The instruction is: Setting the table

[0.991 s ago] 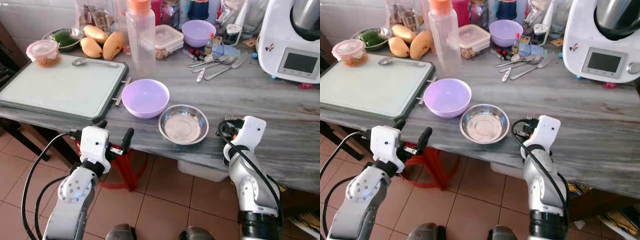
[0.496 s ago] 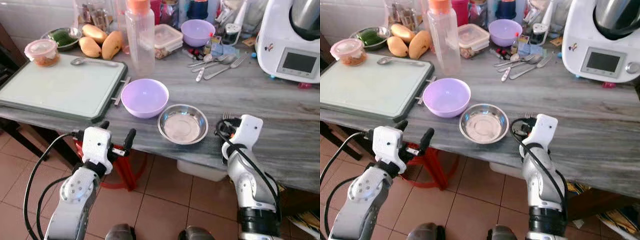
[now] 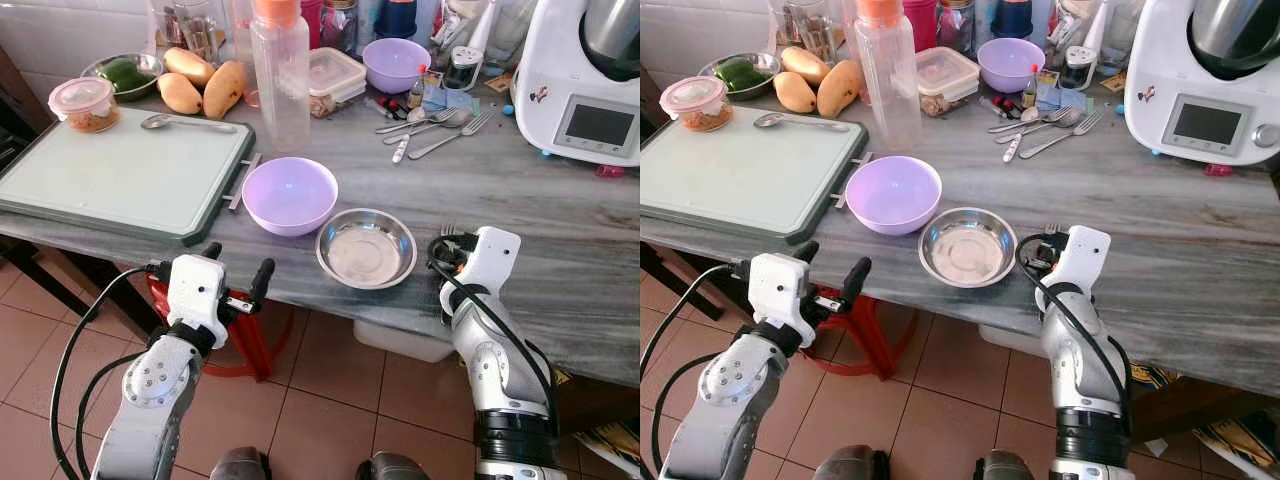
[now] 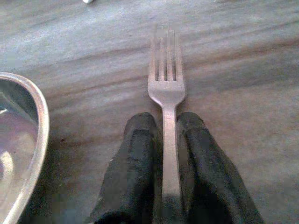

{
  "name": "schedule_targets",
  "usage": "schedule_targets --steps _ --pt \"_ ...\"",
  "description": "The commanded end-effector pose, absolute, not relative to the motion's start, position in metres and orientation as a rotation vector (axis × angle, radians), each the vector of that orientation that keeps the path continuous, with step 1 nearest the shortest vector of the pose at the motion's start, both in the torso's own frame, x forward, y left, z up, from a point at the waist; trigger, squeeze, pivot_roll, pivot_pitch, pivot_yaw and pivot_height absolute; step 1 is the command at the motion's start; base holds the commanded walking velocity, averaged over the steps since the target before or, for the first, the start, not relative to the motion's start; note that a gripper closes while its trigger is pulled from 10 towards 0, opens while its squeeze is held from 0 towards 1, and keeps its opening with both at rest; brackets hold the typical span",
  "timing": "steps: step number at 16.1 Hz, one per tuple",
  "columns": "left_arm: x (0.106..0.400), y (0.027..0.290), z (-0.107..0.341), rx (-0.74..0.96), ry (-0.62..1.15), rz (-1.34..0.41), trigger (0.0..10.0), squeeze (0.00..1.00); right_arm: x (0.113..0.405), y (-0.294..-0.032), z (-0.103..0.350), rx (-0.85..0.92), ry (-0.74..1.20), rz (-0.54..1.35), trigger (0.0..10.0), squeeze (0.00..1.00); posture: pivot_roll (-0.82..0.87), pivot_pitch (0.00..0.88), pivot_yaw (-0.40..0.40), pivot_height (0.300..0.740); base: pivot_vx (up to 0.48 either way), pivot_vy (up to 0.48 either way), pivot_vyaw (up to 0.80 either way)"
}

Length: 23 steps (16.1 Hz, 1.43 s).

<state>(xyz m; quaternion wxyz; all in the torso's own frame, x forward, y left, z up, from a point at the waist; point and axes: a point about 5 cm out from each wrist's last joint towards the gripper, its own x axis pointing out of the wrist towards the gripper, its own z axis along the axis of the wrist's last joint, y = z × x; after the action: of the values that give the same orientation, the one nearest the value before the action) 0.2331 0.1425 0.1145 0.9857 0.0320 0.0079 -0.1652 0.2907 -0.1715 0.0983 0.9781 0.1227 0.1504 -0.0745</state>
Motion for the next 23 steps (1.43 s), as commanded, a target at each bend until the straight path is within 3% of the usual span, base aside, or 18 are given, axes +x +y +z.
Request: schedule_targets --steps 1,16,23 --pt "0.231 0.142 0.115 0.065 0.016 -0.333 10.0 0.0 0.288 -0.17 0.095 0.25 0.317 -0.148 10.0 1.0 0.04 0.074 0.015 0.74 0.0 0.0 0.0" --pt "0.236 0.138 0.115 0.054 0.0 -0.333 10.0 0.0 0.279 -0.175 0.116 0.142 0.173 -0.177 10.0 1.0 0.03 0.059 0.016 0.74 0.0 0.0 0.0" --pt "0.235 0.138 0.116 0.055 -0.01 -0.337 10.0 0.0 0.262 -0.2 0.117 0.041 0.151 -0.364 10.0 1.0 0.03 0.063 0.02 0.74 0.0 0.0 0.0"
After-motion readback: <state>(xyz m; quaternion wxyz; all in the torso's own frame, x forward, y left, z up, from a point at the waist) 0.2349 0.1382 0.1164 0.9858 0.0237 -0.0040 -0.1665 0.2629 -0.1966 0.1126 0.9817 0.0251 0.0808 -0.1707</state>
